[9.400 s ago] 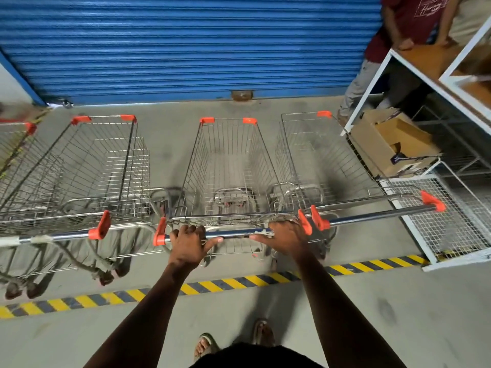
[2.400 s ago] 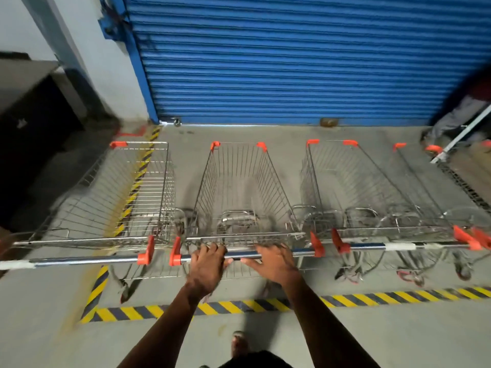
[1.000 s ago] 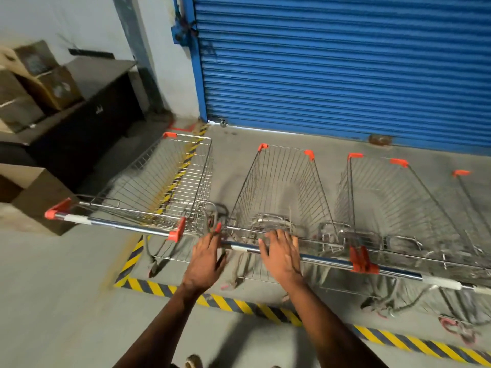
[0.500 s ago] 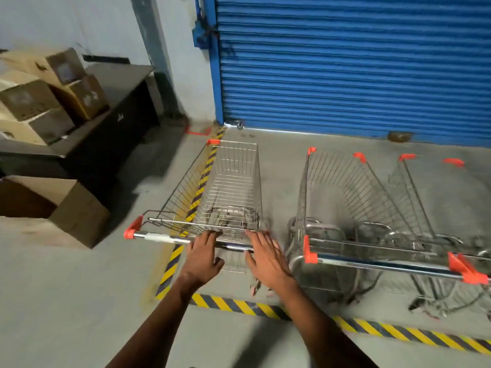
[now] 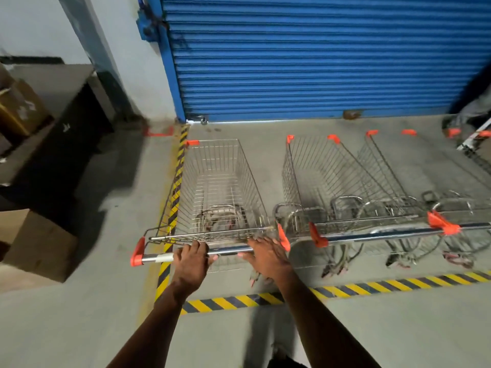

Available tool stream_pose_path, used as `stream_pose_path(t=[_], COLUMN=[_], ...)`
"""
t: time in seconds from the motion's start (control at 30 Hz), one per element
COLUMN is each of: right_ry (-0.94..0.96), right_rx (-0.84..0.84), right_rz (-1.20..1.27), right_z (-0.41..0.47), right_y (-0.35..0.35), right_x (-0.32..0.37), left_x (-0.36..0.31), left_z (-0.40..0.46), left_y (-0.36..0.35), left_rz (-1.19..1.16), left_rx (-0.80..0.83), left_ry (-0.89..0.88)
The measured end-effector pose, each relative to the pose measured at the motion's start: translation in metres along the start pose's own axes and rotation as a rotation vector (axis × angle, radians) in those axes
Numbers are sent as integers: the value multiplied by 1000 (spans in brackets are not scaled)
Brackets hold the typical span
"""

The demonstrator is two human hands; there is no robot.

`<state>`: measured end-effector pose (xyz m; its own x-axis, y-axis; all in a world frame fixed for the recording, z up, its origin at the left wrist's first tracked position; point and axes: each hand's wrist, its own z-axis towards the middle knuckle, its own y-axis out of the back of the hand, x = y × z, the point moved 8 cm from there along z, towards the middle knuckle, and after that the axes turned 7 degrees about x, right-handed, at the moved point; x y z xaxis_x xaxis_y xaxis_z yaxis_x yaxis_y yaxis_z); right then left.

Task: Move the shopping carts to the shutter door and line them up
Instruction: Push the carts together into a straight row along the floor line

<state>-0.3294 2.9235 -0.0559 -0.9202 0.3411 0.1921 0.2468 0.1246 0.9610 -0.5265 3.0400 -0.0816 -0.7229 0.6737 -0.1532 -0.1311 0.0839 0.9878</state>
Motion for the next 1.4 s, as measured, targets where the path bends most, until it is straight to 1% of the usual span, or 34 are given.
stream_pose_path(t=[0.3,0.5,0.67,0.93,1.07,1.17,1.23,1.4], right_ry=[-36,-87,-84,-48,-34,-36,-34,-35], right_rx=[122,176,178,149,140,177,172,162], right_rz=[120,146,161,148,135,126,120,108], right_z=[-10,-15,-17,-20,-22,-22,-22,-23], right_y=[0,3,-5,-3,-1,-3,-2,-8], right_x=[-24,-55,-72,-71,-70,-71,-71,-72], left_x=[-25,-54,-70,-66,-67,-66,-65,-64], left_z=[11,18,14,13,11,12,13,14], left_y=[-5,-7,-9,-16,-12,-9,-7,-7], left_rz=[26,51,47,24,-25,-96,-147,-149], left_rx=[-9,-4,-12,41,51,94,138,187], left_ry=[-35,-63,-66,-51,-50,-19,-14,-50])
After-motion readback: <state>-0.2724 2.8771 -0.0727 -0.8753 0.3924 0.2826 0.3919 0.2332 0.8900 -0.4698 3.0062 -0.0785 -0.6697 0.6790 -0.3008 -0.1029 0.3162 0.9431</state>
